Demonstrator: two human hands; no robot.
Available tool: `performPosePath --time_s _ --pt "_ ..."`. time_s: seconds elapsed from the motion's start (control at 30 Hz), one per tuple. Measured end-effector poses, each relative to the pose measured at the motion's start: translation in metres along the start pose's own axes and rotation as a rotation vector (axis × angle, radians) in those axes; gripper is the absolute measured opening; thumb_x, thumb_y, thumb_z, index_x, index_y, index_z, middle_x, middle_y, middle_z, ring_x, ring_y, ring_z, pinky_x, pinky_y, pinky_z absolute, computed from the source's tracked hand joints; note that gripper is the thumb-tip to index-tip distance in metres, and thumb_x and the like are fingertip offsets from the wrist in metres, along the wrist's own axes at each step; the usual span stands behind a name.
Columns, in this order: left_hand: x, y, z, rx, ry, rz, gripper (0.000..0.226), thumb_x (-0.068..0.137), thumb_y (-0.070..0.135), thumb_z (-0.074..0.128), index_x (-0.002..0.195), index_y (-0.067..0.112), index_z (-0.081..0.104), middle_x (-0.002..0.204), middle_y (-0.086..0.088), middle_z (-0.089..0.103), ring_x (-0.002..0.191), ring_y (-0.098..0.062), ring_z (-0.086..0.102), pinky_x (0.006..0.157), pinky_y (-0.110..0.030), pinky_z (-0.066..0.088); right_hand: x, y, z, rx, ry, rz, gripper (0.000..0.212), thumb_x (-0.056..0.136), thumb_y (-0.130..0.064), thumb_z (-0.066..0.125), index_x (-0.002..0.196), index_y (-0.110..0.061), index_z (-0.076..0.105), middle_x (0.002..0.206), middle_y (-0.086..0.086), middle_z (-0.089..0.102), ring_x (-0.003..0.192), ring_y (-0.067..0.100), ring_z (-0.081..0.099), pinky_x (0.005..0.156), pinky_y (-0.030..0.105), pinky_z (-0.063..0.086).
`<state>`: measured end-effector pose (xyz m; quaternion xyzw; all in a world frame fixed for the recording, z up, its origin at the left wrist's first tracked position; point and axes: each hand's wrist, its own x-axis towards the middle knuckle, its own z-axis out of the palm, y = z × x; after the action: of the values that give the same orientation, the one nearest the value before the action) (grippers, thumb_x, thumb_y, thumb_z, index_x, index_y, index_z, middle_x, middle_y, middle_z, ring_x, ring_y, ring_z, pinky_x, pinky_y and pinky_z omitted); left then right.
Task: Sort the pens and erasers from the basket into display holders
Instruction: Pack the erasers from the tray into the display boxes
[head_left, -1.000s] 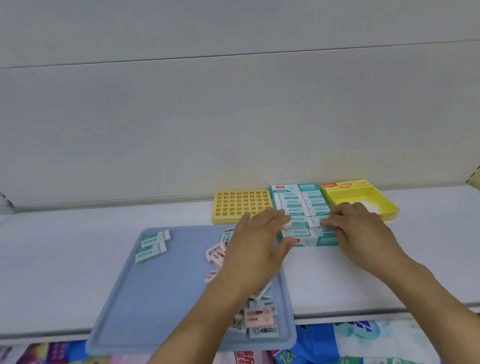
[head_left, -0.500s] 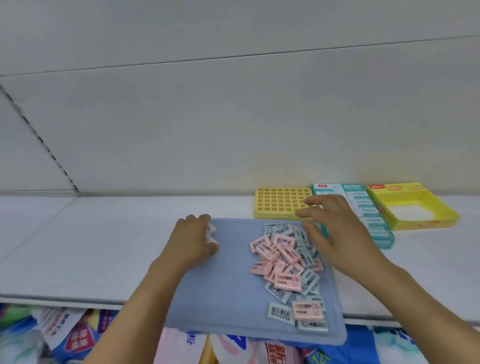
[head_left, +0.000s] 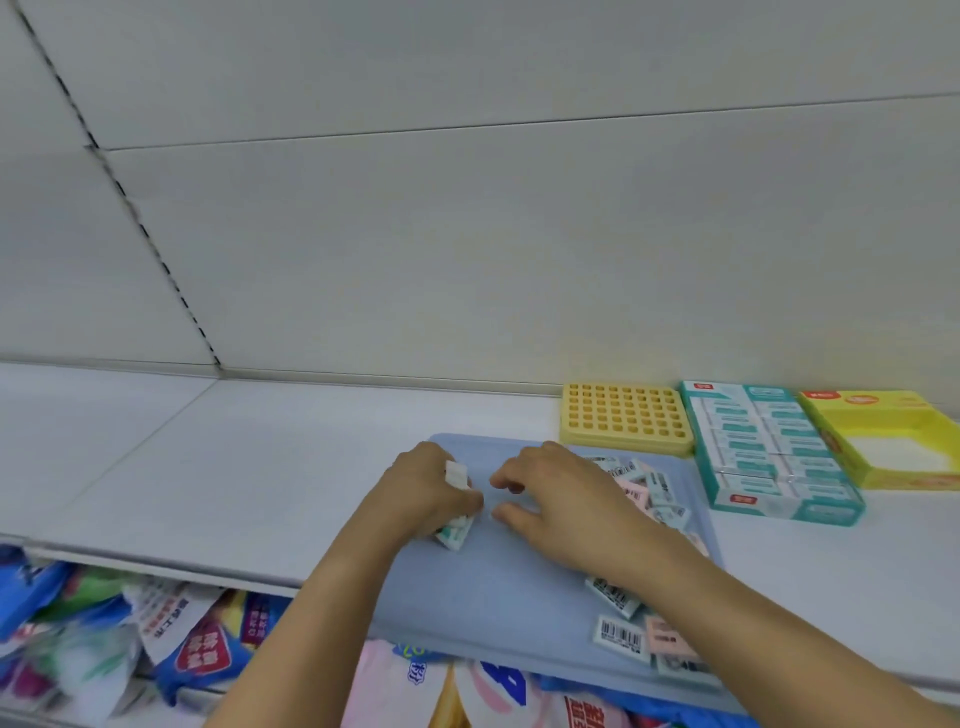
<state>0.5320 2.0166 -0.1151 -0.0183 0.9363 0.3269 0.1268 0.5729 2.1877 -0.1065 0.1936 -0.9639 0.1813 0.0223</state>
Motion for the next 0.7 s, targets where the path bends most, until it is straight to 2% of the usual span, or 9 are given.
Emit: performPosePath --time_s 0.07,0.13,0.2,0.27,0.37,0.47,0.57,0.63,0.7 --pt "-0.002 -0.006 0.001 -0.276 -0.004 0.004 0.013 0.078 0.015 0.073 0.084 0.004 0.07 0.073 -0.011 0.068 0.06 -0.021 0.061 0.051 -0.027 0.048 0.002 -0.002 0.002 0.092 -0.037 0.052 0.043 0.093 -0.046 0.056 0.13 -0.023 0.054 0.111 -0.006 0.064 0.105 0.014 0.055 0.086 0.031 0.045" --pt "-0.006 -0.009 0.002 -0.598 -0.03 0.026 0.008 0.082 0.011 0.072 0.076 0.007 0.071 0.064 -0.008 0.064 0.051 -0.016 0.056 0.046 -0.023 0.044 0.001 -0.002 0.001 0.292 -0.06 0.122 0.05 0.089 -0.047 0.061 0.133 -0.027 0.048 0.102 -0.01 0.065 0.094 0.009 0.059 0.078 0.027 0.045" --pt "-0.009 -0.007 0.005 -0.913 -0.067 0.033 0.006 0.084 0.014 0.072 0.081 0.009 0.073 0.069 -0.006 0.065 0.057 -0.012 0.058 0.05 -0.023 0.048 0.001 -0.002 -0.002 0.489 -0.021 0.188 0.044 0.087 -0.04 0.067 0.125 -0.029 0.047 0.091 -0.008 0.065 0.083 0.009 0.062 0.071 0.027 0.048" --pt "-0.01 0.001 0.008 -1.089 -0.091 0.062 0.014 0.082 0.016 0.073 0.091 0.007 0.074 0.077 -0.007 0.068 0.064 -0.01 0.061 0.054 -0.023 0.051 0.0 0.0 -0.008 0.677 0.069 0.251 0.025 0.087 -0.024 0.069 0.107 -0.02 0.056 0.079 -0.002 0.069 0.07 0.01 0.066 0.065 0.031 0.053" --pt "-0.011 0.017 0.014 -1.174 -0.126 0.11 0.024 0.074 0.021 0.075 0.092 0.005 0.075 0.079 -0.009 0.07 0.067 -0.011 0.065 0.054 -0.023 0.052 -0.005 0.013 -0.021 0.912 0.166 0.338 0.009 0.088 -0.008 0.067 0.094 -0.013 0.065 0.066 0.001 0.07 0.054 0.011 0.062 0.051 0.027 0.051" --pt "-0.01 0.035 0.022 -1.217 -0.176 0.117 0.027 0.074 0.019 0.073 0.095 0.002 0.072 0.081 -0.012 0.072 0.066 -0.014 0.067 0.053 -0.023 0.053 -0.016 0.031 -0.034 0.985 0.227 0.388 0.012 0.09 -0.003 0.064 0.095 -0.012 0.069 0.075 0.007 0.072 0.057 0.016 0.063 0.054 0.025 0.055" --pt "-0.009 0.052 0.035 -1.209 -0.216 0.107 0.027 0.075 0.018 0.072 0.097 0.002 0.069 0.081 -0.012 0.071 0.064 -0.015 0.067 0.053 -0.023 0.054 -0.03 0.051 -0.046 0.878 0.283 0.365 0.017 0.09 -0.004 0.064 0.093 -0.019 0.07 0.078 0.005 0.071 0.06 0.014 0.065 0.057 0.024 0.055" --pt "-0.007 0.061 0.044 -1.205 -0.233 0.1 0.018 0.081 0.016 0.07 0.094 0.003 0.068 0.078 -0.013 0.07 0.064 -0.017 0.066 0.054 -0.025 0.055 -0.041 0.076 -0.058 0.703 0.415 0.363 0.02 0.088 -0.004 0.066 0.089 -0.024 0.071 0.077 0.001 0.068 0.064 0.014 0.063 0.062 0.029 0.055" --pt "-0.004 0.07 0.05 -1.257 -0.24 0.06 0.014 0.092 0.01 0.062 0.101 0.001 0.064 0.081 -0.015 0.071 0.069 -0.021 0.069 0.059 -0.028 0.058 -0.055 0.106 -0.075 0.617 0.549 0.426 0.023 0.086 -0.003 0.067 0.083 -0.026 0.07 0.073 0.0 0.068 0.061 0.015 0.059 0.066 0.035 0.053"
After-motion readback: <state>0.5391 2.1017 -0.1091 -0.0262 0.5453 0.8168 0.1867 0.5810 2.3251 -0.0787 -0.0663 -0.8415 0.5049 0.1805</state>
